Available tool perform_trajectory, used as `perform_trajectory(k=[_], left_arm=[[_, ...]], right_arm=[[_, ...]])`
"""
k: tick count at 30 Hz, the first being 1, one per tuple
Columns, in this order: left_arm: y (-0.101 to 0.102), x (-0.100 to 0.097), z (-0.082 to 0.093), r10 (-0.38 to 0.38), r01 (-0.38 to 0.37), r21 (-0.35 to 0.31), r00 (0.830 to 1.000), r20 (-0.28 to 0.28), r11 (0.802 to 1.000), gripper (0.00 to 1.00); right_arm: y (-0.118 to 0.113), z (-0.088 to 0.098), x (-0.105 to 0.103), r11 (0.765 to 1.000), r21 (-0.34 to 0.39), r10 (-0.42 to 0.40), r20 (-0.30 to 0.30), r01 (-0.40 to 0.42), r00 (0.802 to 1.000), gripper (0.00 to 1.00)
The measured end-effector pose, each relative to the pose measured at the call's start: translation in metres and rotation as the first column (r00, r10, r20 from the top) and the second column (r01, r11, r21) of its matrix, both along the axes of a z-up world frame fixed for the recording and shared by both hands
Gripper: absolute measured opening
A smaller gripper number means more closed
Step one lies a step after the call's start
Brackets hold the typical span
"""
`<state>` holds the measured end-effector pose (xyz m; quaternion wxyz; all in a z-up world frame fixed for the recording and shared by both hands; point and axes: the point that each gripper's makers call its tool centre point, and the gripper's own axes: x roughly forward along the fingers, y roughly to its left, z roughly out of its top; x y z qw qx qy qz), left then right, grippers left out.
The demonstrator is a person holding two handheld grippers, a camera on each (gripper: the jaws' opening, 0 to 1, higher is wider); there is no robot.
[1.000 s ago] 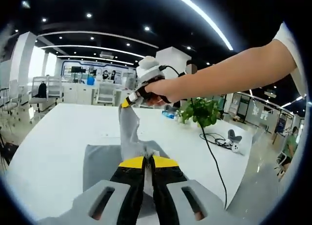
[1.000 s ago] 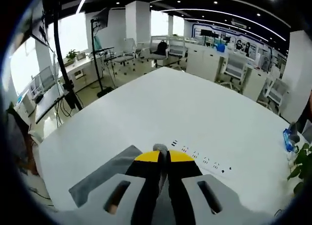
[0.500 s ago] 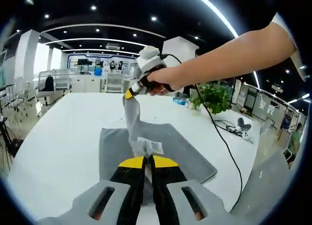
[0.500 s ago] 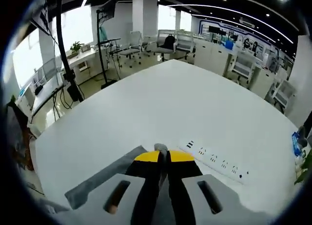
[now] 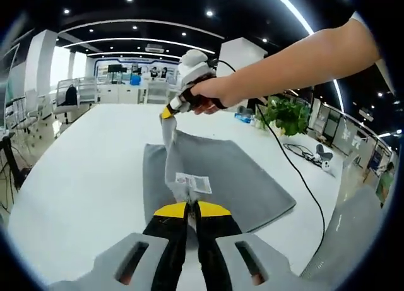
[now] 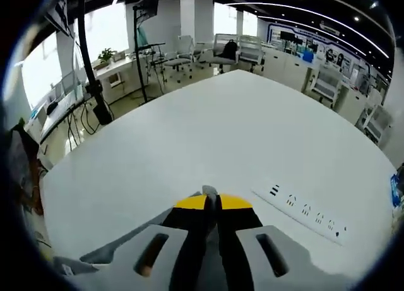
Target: Fold the towel on the table until its edges align and the towel forms a compact rectangular stack.
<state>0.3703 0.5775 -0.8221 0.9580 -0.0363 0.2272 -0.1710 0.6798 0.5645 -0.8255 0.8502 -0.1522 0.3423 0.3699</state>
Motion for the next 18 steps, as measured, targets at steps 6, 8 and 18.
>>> perform_trajectory(k=[6,8,18], left_arm=[[0.013,-0.001,-0.020,-0.007,0.008,0.029,0.999,-0.031,1.000,0.04],[0.015,-0.004,-0.026,-0.019,0.021,0.051,0.999,-0.044,0.998,0.04],[0.022,-0.007,-0.055,-0.029,0.040,0.105,0.994,-0.102,0.994,0.04]], right_arm=[[0.015,-0.014,0.002,0.999,-0.021,0.029,-0.013,-0.029,1.000,0.04],[0.015,-0.018,0.000,0.999,-0.035,0.033,-0.020,-0.034,0.999,0.04],[0.032,-0.050,0.000,0.999,-0.036,0.015,-0.012,-0.015,1.000,0.07]])
